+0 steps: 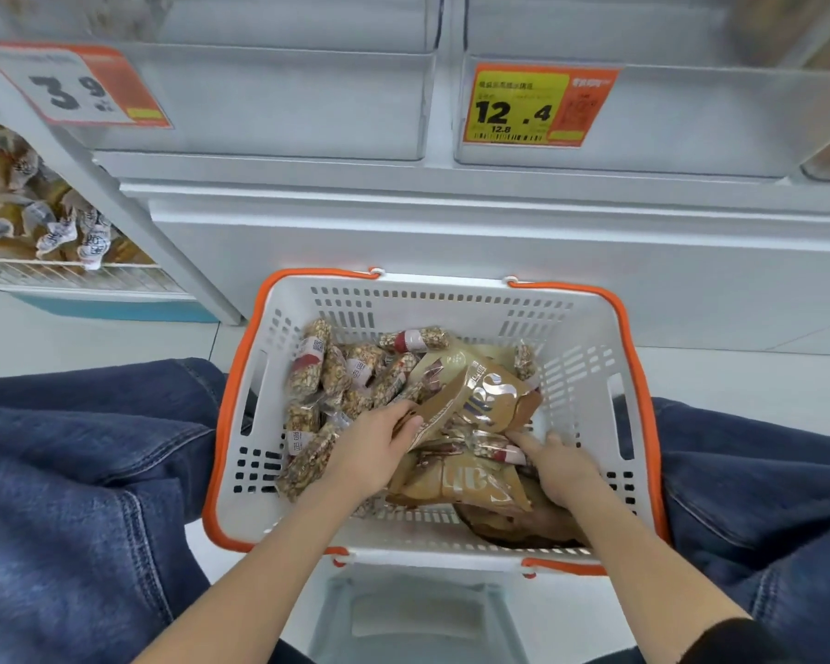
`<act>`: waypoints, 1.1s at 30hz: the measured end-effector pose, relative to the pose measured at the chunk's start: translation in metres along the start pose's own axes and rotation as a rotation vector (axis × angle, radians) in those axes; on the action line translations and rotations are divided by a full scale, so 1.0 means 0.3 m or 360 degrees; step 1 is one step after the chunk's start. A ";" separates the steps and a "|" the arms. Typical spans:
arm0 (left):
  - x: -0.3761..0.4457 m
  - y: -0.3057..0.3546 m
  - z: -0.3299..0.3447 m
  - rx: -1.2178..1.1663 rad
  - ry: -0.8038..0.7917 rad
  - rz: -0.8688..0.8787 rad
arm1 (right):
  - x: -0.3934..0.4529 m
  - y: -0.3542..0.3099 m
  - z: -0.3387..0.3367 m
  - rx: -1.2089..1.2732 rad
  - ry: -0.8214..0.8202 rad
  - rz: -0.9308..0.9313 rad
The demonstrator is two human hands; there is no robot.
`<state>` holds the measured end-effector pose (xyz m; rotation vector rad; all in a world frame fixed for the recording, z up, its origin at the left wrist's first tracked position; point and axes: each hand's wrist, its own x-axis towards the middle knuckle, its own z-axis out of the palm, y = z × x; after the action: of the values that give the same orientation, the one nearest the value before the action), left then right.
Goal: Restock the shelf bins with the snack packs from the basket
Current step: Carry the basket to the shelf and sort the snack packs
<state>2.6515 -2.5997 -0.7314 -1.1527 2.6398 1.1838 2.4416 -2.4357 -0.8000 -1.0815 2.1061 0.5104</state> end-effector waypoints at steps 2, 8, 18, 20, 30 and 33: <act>-0.009 0.003 -0.004 -0.0011 -0.0005 -0.0011 | -0.025 -0.010 0.008 0.0039 0.0003 -0.0062; -0.034 0.006 -0.010 0.0016 -0.0066 -0.0017 | -0.048 -0.026 0.003 0.0282 -0.0071 -0.0093; -0.005 0.007 -0.032 -0.0265 -0.0218 -0.0165 | -0.043 -0.020 -0.062 0.0846 -0.0321 -0.0121; 0.002 -0.001 -0.040 -0.0315 -0.0201 -0.0196 | -0.051 -0.030 -0.053 0.0919 -0.0284 -0.0109; -0.002 0.026 -0.033 -0.0453 -0.0536 -0.0265 | -0.162 0.048 -0.252 0.2482 -0.0164 0.0415; -0.027 0.067 -0.059 -0.0579 -0.0946 -0.0267 | -0.222 0.095 -0.329 0.2872 -0.0078 0.0174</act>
<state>2.6492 -2.5975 -0.7034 -0.8500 1.9083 1.6926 2.4047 -2.4441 -0.6834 0.1434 1.5843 -1.1594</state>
